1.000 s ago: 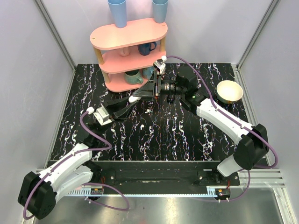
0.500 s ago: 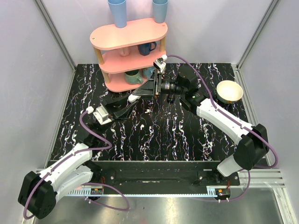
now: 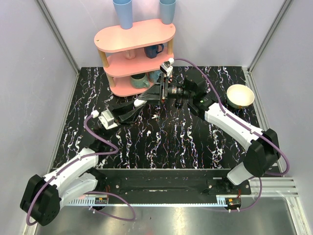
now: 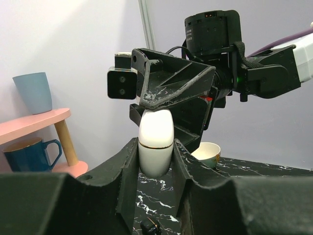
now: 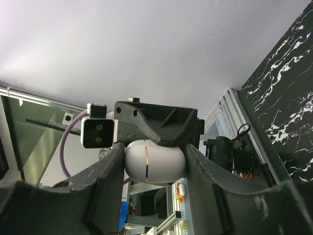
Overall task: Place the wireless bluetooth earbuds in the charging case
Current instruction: Pass from the right arm to the left
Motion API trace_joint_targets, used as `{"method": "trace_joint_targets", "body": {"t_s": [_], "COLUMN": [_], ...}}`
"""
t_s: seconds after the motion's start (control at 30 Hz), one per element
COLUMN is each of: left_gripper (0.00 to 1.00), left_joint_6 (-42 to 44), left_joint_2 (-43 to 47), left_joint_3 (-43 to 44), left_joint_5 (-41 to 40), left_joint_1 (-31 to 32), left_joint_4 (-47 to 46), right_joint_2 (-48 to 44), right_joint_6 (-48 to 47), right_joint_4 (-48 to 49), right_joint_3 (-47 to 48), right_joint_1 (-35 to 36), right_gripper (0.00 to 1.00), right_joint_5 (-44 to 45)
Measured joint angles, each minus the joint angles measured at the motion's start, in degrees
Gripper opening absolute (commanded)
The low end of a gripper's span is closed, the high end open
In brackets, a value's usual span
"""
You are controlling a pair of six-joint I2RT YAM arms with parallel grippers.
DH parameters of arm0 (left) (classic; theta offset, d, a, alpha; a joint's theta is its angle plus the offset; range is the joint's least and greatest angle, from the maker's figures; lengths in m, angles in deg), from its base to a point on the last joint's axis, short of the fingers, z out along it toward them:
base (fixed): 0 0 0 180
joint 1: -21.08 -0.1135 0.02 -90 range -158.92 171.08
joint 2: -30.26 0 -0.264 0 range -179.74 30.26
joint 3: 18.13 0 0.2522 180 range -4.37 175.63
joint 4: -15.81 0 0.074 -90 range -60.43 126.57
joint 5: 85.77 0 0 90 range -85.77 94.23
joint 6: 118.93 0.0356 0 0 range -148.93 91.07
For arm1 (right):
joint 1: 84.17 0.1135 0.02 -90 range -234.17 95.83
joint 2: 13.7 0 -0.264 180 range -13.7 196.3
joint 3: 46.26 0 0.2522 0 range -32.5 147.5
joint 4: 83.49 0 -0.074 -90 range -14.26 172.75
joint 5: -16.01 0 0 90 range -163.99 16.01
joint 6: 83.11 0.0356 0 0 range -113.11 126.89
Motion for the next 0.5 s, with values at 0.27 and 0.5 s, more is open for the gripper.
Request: {"method": "trace_joint_targets", "body": {"t_s": [0.27, 0.5], "left_gripper": [0.00, 0.00], "left_joint_6": [0.02, 0.22], "left_joint_2": [-0.26, -0.07], "left_joint_3": [0.07, 0.09], "left_joint_5": [0.24, -0.72], "left_joint_1": [0.00, 0.00], "left_joint_4": [-0.44, 0.90], "right_joint_2": [0.00, -0.02], "right_joint_6": [0.22, -7.78], "right_joint_4": [0.20, -8.07], "right_joint_3": [0.00, 2.23], "right_joint_1": [0.00, 0.00], "right_gripper": [0.59, 0.84], "right_joint_5": [-0.09, 1.73]}}
